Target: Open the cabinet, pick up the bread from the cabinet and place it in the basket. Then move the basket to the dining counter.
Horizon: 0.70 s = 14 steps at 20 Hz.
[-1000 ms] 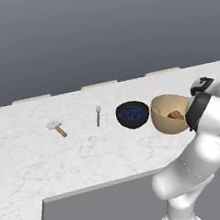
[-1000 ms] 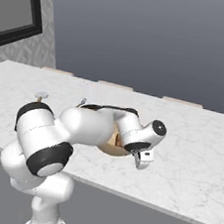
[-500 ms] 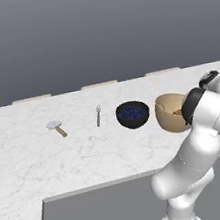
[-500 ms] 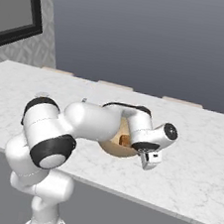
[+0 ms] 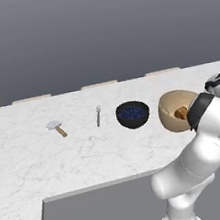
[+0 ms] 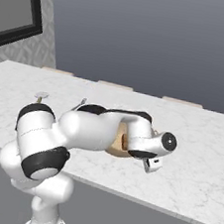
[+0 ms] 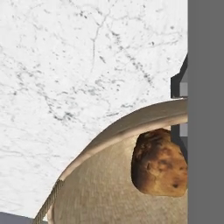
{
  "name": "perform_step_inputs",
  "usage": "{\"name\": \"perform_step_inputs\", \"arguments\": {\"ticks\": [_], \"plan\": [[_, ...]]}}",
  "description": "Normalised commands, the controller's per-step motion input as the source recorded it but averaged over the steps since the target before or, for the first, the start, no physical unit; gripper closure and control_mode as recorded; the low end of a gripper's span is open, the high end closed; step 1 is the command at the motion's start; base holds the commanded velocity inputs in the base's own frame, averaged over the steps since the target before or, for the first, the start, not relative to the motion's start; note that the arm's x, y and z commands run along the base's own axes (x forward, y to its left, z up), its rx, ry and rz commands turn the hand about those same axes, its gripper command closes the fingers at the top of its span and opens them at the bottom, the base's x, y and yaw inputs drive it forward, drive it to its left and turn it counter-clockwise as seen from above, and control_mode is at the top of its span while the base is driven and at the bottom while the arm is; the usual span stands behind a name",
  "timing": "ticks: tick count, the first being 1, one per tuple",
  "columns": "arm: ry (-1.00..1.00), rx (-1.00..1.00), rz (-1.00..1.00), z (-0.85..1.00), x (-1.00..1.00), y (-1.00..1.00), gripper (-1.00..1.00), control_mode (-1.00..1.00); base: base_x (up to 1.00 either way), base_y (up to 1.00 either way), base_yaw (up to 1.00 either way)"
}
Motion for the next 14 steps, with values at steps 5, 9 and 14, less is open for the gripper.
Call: {"name": "perform_step_inputs", "arguments": {"ticks": [5, 9, 14], "plan": [[0.06, -0.17, -0.09, 0.0, 0.0, -0.01, 1.0, -1.0, 0.0, 0.0, 0.0], [0.06, -0.1, -0.05, -0.33, 0.0, 0.01, 1.0, -1.0, 0.0, 0.0, 0.0], [0.14, -0.13, -0.02, -0.55, 0.15, 0.07, 1.0, -1.0, 0.0, 0.0, 0.0]]}}
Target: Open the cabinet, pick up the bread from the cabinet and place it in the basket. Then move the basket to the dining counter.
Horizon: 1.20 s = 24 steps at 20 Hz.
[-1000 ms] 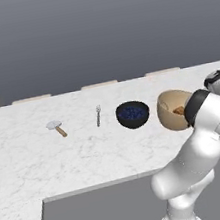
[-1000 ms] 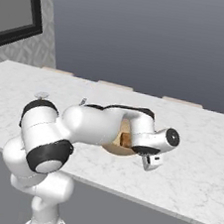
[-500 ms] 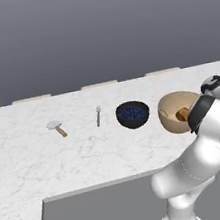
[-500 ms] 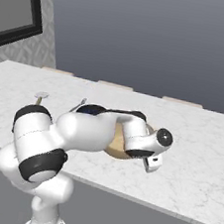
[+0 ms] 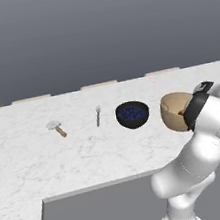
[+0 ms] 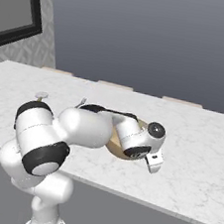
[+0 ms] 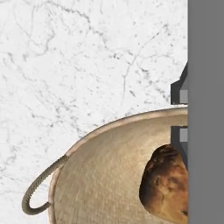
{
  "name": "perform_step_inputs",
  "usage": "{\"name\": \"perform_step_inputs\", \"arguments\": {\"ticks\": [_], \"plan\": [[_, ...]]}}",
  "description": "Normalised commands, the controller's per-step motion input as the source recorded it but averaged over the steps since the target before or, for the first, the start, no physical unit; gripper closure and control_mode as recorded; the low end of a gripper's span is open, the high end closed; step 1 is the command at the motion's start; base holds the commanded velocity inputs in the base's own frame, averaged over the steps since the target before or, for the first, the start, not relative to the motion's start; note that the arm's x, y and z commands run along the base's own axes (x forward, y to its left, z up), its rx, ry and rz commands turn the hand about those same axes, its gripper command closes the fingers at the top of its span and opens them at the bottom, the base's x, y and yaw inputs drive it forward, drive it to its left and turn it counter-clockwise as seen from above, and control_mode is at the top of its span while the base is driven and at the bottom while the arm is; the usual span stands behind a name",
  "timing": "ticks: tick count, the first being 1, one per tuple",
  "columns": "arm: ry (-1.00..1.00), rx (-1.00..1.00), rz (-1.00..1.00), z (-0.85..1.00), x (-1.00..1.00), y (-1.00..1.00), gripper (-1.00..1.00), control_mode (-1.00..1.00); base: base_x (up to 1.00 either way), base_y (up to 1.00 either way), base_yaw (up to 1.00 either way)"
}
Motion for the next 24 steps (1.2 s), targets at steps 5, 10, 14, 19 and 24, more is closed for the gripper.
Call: {"name": "perform_step_inputs", "arguments": {"ticks": [5, 10, 14, 19, 24], "plan": [[0.01, -0.06, -0.02, 0.02, 0.02, 0.41, -1.0, -1.0, 0.0, 0.0, 0.0], [-0.05, -0.02, 0.0, 0.21, 0.0, 0.58, -1.0, -1.0, 0.0, 0.0, 0.0], [-0.05, -0.01, -0.01, 0.36, -0.31, 0.07, -1.0, -1.0, 0.0, 0.0, 0.0], [-0.08, -0.01, -0.01, 0.47, -0.72, 0.01, -1.0, -1.0, 0.0, 0.0, 0.0], [-0.2, -0.08, 0.07, 0.72, -0.87, 0.14, -1.0, -1.0, 0.0, 0.0, 0.0]]}}
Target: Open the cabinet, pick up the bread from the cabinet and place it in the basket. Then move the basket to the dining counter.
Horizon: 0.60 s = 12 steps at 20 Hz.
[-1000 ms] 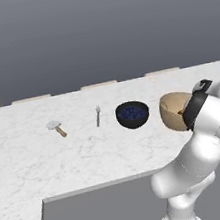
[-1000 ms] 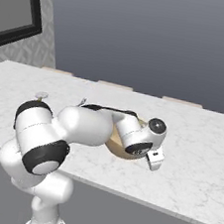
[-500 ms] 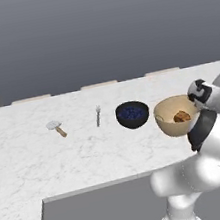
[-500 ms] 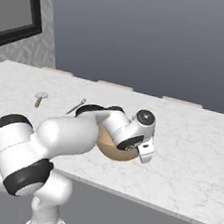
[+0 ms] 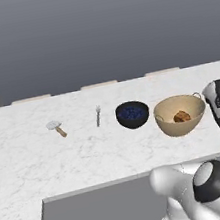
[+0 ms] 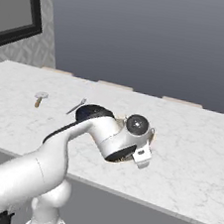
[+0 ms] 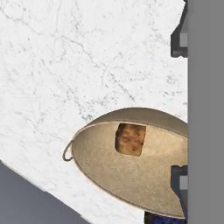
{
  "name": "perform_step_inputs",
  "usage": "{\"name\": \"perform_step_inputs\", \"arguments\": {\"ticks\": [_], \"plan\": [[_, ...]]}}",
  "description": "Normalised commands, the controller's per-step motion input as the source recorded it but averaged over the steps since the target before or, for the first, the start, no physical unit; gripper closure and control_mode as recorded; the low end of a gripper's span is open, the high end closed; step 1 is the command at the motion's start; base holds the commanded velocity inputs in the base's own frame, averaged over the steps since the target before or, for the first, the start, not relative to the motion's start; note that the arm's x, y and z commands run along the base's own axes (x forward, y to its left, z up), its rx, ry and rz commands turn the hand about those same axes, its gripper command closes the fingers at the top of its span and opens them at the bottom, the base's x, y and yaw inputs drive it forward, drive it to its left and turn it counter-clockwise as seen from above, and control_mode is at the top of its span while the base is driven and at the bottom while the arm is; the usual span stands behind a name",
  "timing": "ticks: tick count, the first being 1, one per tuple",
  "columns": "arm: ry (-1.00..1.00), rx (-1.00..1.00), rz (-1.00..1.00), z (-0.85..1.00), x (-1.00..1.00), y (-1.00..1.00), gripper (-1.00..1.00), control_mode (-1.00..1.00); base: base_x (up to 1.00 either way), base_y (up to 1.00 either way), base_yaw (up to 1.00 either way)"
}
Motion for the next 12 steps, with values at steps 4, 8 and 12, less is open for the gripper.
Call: {"name": "perform_step_inputs", "arguments": {"ticks": [4, 8, 12], "plan": [[-0.19, -0.08, 0.14, 0.62, -0.96, 0.73, -1.0, -1.0, 0.0, 0.0, 0.0], [-0.08, -0.18, 0.19, 0.48, -0.62, 1.0, -1.0, -1.0, 0.0, 0.0, 0.0], [0.01, -0.32, 0.17, 0.77, -0.33, 1.0, -1.0, -1.0, 0.0, 0.0, 0.0]]}}
